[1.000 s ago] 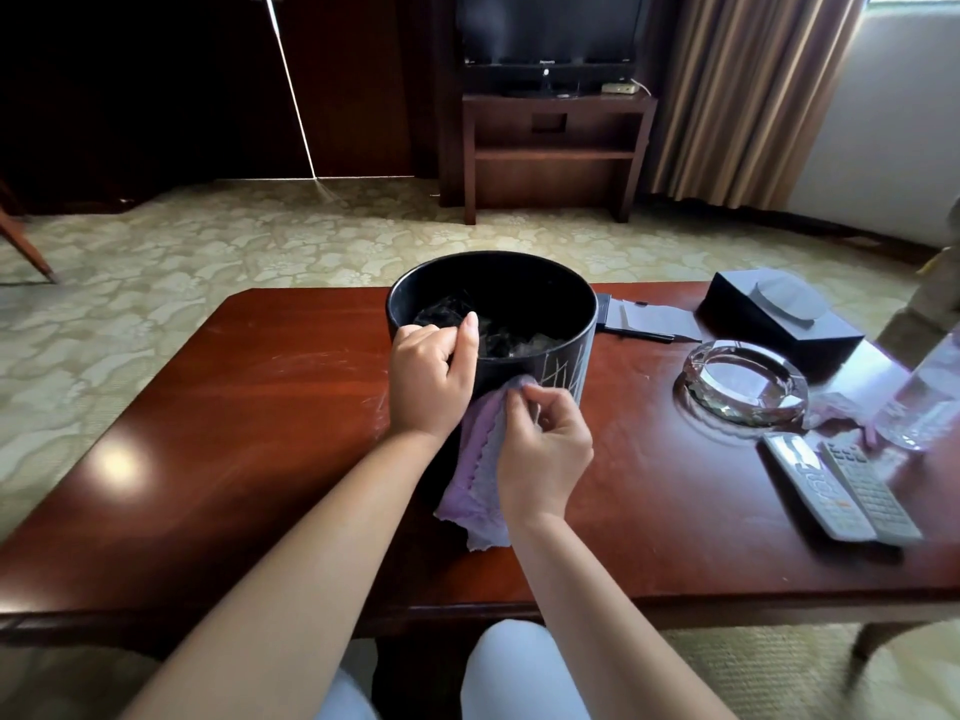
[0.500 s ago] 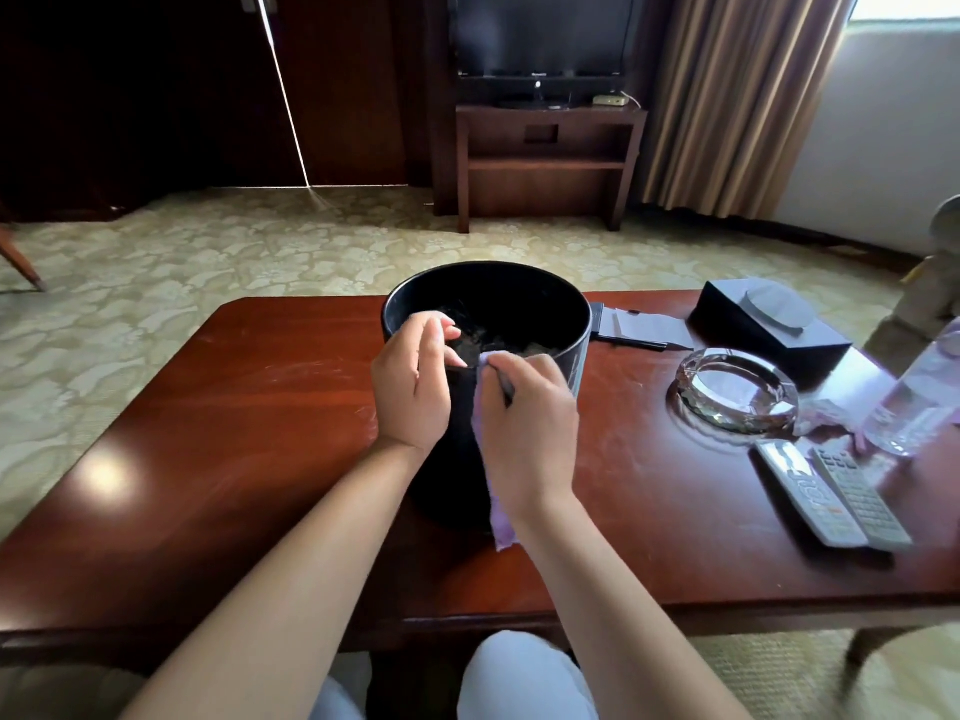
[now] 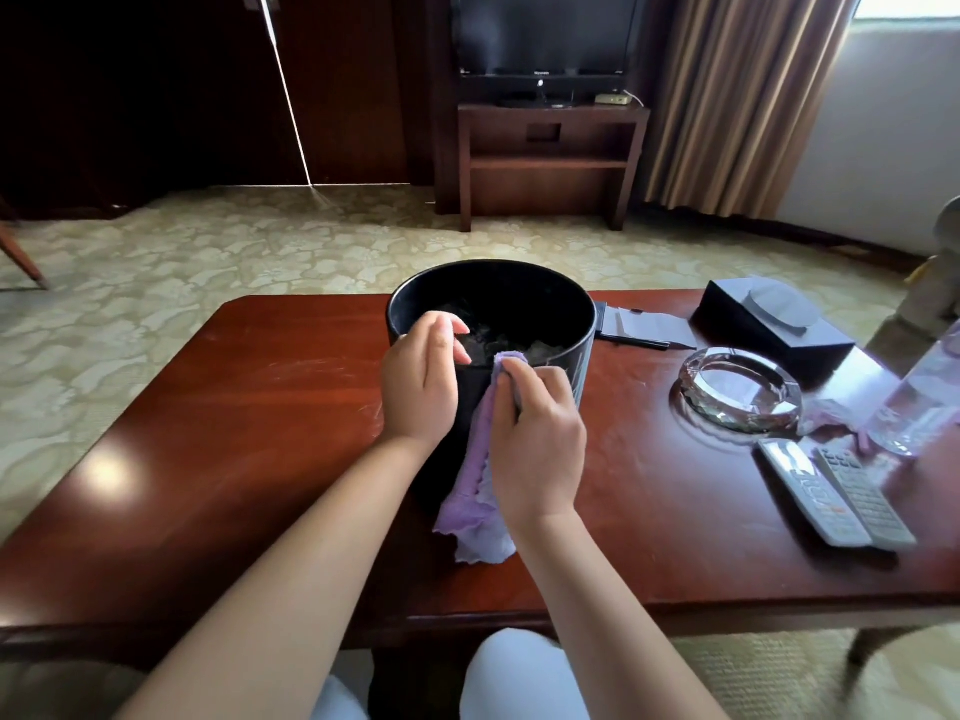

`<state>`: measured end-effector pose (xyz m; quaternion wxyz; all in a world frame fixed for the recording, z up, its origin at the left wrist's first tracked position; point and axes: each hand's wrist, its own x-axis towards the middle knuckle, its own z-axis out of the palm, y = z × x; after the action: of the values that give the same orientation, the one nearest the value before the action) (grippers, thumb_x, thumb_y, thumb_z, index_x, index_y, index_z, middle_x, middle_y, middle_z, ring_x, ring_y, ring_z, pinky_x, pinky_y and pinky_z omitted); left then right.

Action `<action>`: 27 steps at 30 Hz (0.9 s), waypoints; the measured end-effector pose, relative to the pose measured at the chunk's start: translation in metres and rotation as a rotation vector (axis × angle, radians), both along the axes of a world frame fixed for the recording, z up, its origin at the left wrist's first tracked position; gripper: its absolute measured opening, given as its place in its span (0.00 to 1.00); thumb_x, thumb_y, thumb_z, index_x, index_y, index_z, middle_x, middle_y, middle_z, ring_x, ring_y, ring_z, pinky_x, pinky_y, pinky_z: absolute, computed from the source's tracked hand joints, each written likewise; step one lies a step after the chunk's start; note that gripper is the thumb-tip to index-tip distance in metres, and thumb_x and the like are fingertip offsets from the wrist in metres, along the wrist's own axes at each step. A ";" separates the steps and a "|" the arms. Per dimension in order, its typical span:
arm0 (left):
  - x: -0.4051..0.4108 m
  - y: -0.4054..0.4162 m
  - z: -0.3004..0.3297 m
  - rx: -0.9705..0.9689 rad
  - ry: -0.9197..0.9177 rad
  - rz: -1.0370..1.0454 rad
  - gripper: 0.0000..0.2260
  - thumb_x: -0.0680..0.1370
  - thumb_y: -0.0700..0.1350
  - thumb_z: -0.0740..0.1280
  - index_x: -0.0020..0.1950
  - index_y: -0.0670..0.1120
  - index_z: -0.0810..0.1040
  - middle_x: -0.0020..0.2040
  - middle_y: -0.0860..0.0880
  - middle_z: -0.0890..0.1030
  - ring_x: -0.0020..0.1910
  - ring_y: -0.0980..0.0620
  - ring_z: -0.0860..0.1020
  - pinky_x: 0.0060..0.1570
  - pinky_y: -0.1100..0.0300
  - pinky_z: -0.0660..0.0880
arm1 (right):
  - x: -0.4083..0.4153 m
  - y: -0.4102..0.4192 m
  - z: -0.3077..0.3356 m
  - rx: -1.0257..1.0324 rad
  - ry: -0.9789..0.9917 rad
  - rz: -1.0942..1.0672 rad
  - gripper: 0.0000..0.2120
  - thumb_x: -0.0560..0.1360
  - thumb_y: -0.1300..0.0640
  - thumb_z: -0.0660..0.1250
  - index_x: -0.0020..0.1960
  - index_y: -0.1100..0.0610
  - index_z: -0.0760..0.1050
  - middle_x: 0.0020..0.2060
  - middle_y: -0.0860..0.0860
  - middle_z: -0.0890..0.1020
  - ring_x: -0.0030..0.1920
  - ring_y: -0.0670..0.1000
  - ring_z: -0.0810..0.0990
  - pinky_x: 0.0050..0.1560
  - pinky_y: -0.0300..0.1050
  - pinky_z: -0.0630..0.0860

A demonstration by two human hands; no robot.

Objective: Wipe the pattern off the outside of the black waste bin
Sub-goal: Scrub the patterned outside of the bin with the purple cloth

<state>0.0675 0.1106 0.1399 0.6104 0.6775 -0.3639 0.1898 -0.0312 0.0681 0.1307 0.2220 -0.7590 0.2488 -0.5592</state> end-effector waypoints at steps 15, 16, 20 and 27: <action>0.001 -0.007 -0.009 0.199 -0.420 0.195 0.13 0.78 0.44 0.59 0.33 0.51 0.62 0.26 0.50 0.68 0.28 0.48 0.68 0.37 0.59 0.58 | -0.007 -0.011 -0.035 0.260 -0.134 -0.095 0.07 0.73 0.60 0.66 0.43 0.63 0.82 0.34 0.52 0.84 0.32 0.47 0.79 0.37 0.32 0.71; 0.001 -0.007 -0.009 0.202 -0.423 0.201 0.14 0.77 0.44 0.59 0.32 0.50 0.63 0.26 0.50 0.68 0.28 0.47 0.68 0.37 0.58 0.58 | -0.008 -0.008 -0.042 0.290 -0.097 -0.094 0.06 0.73 0.61 0.67 0.42 0.62 0.81 0.33 0.52 0.83 0.31 0.45 0.77 0.35 0.31 0.68; 0.002 -0.008 -0.011 0.220 -0.427 0.224 0.16 0.78 0.44 0.59 0.29 0.44 0.67 0.26 0.48 0.70 0.28 0.45 0.69 0.38 0.58 0.58 | -0.015 -0.001 -0.068 0.435 0.062 -0.042 0.03 0.74 0.62 0.68 0.42 0.62 0.78 0.32 0.55 0.81 0.30 0.56 0.77 0.35 0.38 0.65; 0.001 -0.008 -0.011 0.210 -0.457 0.225 0.15 0.78 0.44 0.58 0.31 0.48 0.63 0.26 0.49 0.67 0.28 0.46 0.67 0.37 0.58 0.58 | -0.014 -0.009 -0.036 0.335 -0.067 0.028 0.04 0.75 0.61 0.67 0.44 0.61 0.80 0.34 0.49 0.82 0.31 0.45 0.75 0.34 0.36 0.69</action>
<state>0.0684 0.1029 0.1294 0.4139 0.7127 -0.4325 0.3656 -0.0450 0.0590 0.0947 0.3613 -0.6958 0.3205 -0.5317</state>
